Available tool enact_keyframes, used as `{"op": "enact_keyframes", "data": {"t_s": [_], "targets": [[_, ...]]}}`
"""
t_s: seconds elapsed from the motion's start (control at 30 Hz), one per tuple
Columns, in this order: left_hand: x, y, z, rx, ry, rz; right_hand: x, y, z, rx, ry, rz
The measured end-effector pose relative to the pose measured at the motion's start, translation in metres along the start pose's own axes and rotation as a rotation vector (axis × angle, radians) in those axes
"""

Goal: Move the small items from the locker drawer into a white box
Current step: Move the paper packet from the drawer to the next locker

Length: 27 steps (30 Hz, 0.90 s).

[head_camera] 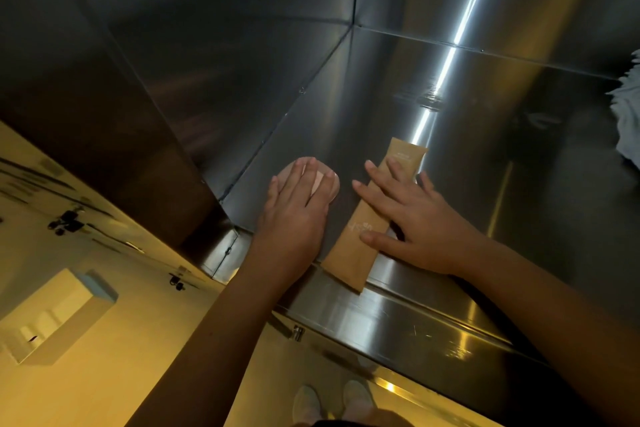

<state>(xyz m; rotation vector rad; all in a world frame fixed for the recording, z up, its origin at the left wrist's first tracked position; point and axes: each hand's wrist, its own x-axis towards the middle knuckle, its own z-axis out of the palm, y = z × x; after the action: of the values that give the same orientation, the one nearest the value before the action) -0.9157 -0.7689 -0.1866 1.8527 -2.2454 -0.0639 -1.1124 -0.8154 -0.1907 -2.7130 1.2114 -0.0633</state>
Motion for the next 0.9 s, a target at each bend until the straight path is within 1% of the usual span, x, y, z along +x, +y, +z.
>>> {"op": "enact_keyframes", "data": {"t_s": [0.07, 0.23, 0.4, 0.6, 0.77, 0.9], "targets": [[0.001, -0.001, 0.002, 0.008, -0.018, -0.01, 0.003, 0.001, 0.001, -0.003, -0.024, -0.006], [0.003, -0.001, 0.004, 0.051, -0.039, -0.013, 0.011, 0.0, 0.001, 0.012, 0.0, -0.032], [0.008, 0.001, 0.002, 0.059, -0.101, -0.067, 0.017, 0.0, -0.001, 0.002, -0.003, -0.059], [0.011, 0.011, 0.002, 0.131, -0.081, -0.116, 0.02, -0.001, -0.003, -0.005, -0.012, -0.063], [0.01, 0.014, 0.003, 0.137, -0.07, -0.144, 0.021, 0.0, -0.004, -0.005, -0.011, -0.079], [0.007, 0.016, 0.003, 0.092, -0.044, -0.169, 0.021, 0.0, -0.008, -0.041, -0.011, -0.086]]}}
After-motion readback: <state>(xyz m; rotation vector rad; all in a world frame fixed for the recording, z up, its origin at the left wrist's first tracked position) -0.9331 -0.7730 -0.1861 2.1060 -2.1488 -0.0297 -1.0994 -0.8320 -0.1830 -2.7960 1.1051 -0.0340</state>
